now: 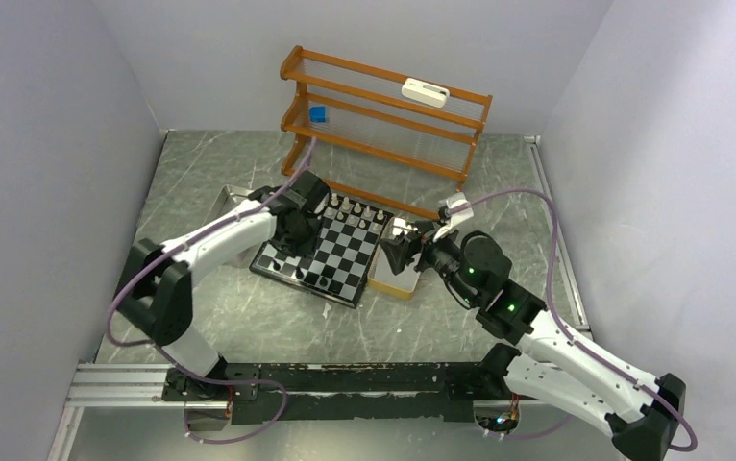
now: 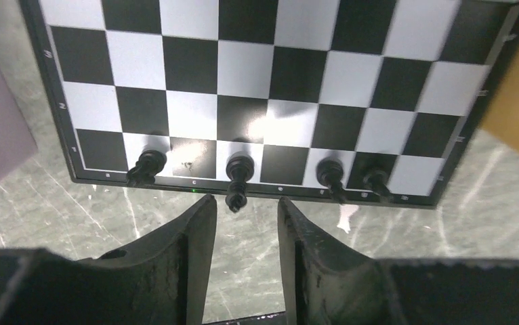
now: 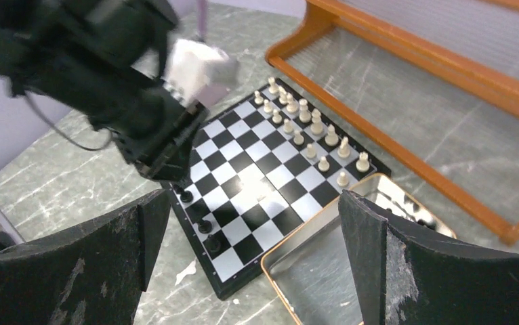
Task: Set up the chess pieces on the board
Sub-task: Place the chess piece on the chessboard.
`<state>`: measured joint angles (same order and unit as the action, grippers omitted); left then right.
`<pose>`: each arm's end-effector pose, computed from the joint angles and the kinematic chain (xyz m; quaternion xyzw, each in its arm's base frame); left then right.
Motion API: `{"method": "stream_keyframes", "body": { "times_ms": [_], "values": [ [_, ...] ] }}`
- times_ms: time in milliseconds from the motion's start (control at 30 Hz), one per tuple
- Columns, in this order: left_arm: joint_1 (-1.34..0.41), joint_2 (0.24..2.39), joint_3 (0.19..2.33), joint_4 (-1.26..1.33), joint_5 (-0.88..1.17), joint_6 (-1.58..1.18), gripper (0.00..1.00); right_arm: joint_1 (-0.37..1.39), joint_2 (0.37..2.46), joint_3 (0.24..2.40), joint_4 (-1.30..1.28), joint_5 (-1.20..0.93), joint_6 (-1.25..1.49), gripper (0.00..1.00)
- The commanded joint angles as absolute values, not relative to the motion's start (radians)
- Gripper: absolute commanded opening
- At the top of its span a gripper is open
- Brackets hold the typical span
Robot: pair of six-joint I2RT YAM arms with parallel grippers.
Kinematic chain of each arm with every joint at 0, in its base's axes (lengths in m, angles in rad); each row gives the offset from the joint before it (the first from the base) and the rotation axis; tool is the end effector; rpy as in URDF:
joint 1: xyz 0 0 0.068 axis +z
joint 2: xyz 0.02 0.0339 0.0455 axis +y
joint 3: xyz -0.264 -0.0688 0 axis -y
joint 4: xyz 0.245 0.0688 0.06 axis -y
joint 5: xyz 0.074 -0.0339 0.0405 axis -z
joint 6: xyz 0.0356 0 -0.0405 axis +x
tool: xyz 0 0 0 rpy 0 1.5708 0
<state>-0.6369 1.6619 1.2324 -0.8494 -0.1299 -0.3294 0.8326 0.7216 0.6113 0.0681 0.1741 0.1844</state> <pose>0.2626 -0.1885 0.2243 0.1419 0.9771 -0.0106 0.1583 0.1263 0.1296 0.3160 -0.1720 0.7009 0.2808 0.6327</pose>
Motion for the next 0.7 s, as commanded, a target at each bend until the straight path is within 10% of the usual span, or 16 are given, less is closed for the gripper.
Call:
{"method": "stream_keyframes", "body": {
  "times_ms": [0,367,667],
  "values": [
    [-0.643,1.487,1.248,-0.752,-0.121,-0.349,0.45,0.836,0.788,0.7,-0.062,0.294,0.34,1.0],
    [-0.643,1.079,1.066,-0.548,-0.158,-0.259,0.69,0.815,1.086,0.826,-0.25,0.42,0.337,0.97],
    [-0.643,0.757,0.885,-0.494,-0.165,-0.169,0.97,0.652,1.298,0.862,-0.187,0.264,0.301,0.52]
  ]
}}
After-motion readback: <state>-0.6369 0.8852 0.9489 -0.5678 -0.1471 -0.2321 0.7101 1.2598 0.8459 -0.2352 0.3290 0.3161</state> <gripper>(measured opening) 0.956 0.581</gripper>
